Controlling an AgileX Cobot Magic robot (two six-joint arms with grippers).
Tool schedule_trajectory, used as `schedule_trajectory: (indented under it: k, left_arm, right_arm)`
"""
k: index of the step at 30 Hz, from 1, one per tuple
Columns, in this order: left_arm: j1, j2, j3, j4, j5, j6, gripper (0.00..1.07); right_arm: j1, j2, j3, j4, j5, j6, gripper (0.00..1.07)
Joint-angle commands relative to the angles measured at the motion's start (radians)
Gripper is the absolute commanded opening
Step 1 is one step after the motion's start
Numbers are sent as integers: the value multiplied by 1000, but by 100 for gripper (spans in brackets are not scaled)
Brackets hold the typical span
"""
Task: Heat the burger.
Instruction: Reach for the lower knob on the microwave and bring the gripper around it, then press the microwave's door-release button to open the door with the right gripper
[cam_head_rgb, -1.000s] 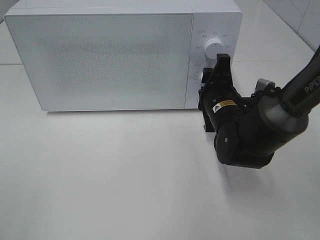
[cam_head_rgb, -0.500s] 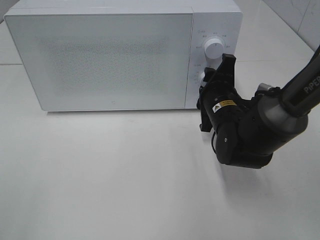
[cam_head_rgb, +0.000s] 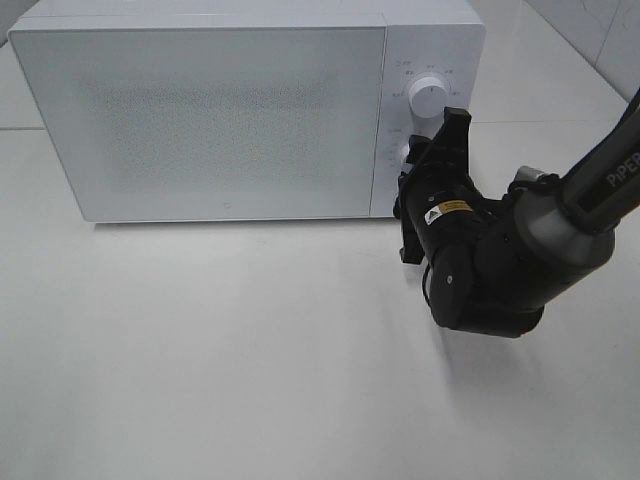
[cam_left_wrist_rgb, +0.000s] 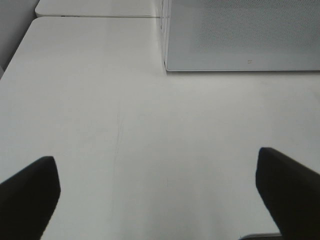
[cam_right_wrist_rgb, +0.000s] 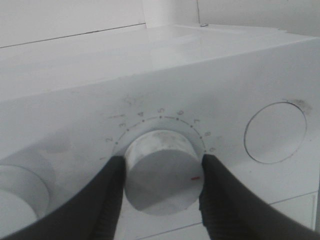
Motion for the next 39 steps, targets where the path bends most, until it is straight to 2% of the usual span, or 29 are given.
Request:
schedule_trajectory:
  k: [1,6,8,9,10,13,15,16,18,19,20,21,23,24,25,32,39]
  left_arm:
    - [1,-23,0,-7,-6,-1,100]
    - [1,-23,0,-7,-6,-1,100]
    - [1,-23,0,-7,-6,-1,100]
    - [1,-23,0,-7,-6,-1,100]
    - [1,-23,0,-7,-6,-1,100]
    - [1,-23,0,-7,-6,-1,100]
    - [1,-23,0,-7,-6,-1,100]
    - [1,-23,0,-7,-6,-1,100]
    - [1,-23,0,-7,-6,-1,100]
    - [1,-23,0,-7,-6,-1,100]
    - [1,-23,0,-7,-6,-1,100]
    - [1,-23,0,-7,-6,-1,100]
    - [1,-23,0,-7,-6,-1,100]
    - [1,-23,0,-7,-6,-1,100]
    - [1,-23,0,-7,-6,-1,100]
    - [1,-23,0,-7,-6,-1,100]
    - [1,-23,0,-7,-6,-1,100]
  right_arm:
    - [7,-4,-38,-98,-157,-17,8]
    - [7,-6,-38,-63,-157,-13,14]
    - [7,-6,-38,-27,-157,-21,21]
    - [7,-6,-38,-27,-157,-21,21]
    - [7,-6,-37,-3,-155,-34,27]
    - [7,-7,-33,7,-155,-45,30]
    - [7,-7,-27,44,-150,-80,42]
    - [7,-7,-27,44,-150,-80,42]
    - [7,-7,-26,56,-142,-104,53]
    - [7,-7,-26,56,-142,-104,53]
    - [8,-7,-26,54,-140,-107,60]
    - [8,-7,-26,54,-140,-107,60]
    - [11,-14,-26,48,-96,-118,70]
    - [11,-14,-26,48,-96,-118,70]
    - [10,-27,-13,40,-55,-125,75]
    - [10,-93,65,-14,-18,-211,76]
    - [10,-185,160,-118,154,-280,76]
